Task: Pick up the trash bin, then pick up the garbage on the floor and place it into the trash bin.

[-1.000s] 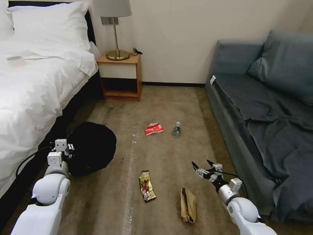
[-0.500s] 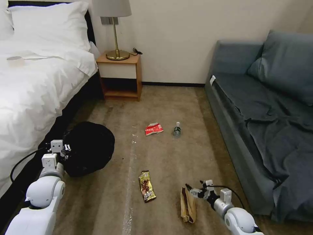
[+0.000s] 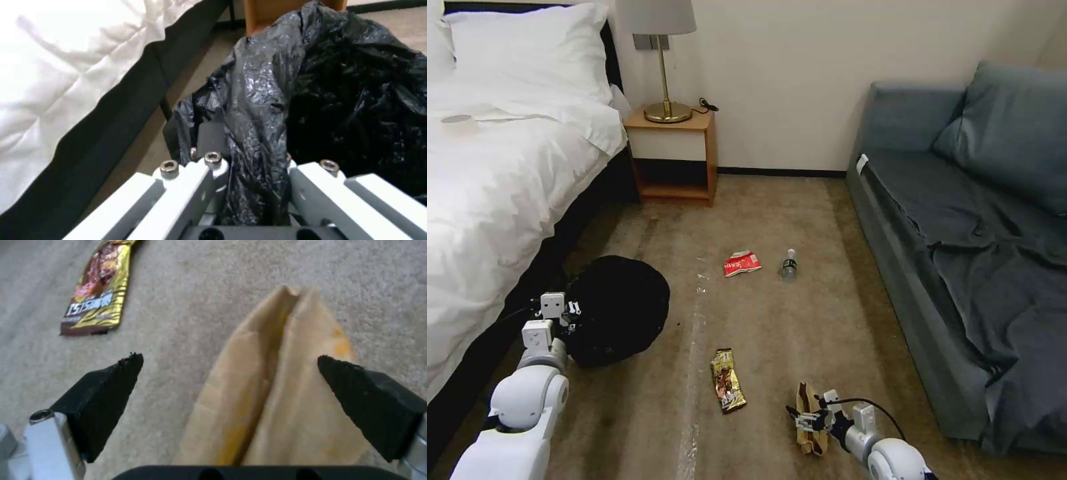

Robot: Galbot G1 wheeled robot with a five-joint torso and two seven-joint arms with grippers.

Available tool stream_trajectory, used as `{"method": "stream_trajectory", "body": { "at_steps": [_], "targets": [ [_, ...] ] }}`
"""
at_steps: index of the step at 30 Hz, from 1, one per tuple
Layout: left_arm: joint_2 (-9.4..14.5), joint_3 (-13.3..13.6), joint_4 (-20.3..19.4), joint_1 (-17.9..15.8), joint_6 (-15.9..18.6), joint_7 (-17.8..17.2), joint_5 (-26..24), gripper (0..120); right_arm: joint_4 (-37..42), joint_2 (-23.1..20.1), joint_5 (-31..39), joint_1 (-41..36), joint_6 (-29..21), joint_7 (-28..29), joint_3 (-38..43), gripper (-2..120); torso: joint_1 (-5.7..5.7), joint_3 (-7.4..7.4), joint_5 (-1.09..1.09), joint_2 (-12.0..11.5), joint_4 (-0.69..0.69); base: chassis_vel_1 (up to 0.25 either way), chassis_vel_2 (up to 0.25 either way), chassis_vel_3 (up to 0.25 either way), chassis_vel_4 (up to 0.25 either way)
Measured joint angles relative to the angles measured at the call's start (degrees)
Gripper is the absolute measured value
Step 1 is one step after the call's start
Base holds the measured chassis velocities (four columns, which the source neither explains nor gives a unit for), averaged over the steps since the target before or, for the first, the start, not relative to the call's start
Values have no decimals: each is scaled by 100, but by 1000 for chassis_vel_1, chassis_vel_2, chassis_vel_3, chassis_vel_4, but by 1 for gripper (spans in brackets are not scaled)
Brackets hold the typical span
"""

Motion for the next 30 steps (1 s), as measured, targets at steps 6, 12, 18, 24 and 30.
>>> {"method": "stream_trajectory", "body": {
  "at_steps": [6, 12, 18, 24, 30],
  "targets": [
    [-40, 55, 101, -71, -38, 31, 24, 4, -550, 236, 78, 357, 189, 11, -42, 100, 0, 0, 0, 0, 1, 0, 0, 0, 0],
    [-30, 83, 164, -109, -69, 73, 22, 4, -929, 396, -34, 502, 322, -54, 2, 100, 0, 0, -1, 0, 0, 0, 0, 0, 0],
    [-1, 32, 216, -108, -111, 115, 3, 4, -1225, 532, -181, 526, 443, -233, 107, 100, 0, 0, 0, 0, 0, 0, 0, 0, 0],
    [12, -11, 227, -82, -128, 137, -9, 4, -1352, 665, -210, 566, 464, -419, 169, 91, 0, 0, -1, 0, -1, 0, 0, 0, 0],
    [41, -28, 262, -47, -167, 172, -11, 4, -1348, 719, -210, 570, 477, -431, 171, 70, 0, 0, 0, 0, 0, 0, 0, 0, 0]
  ]
}}
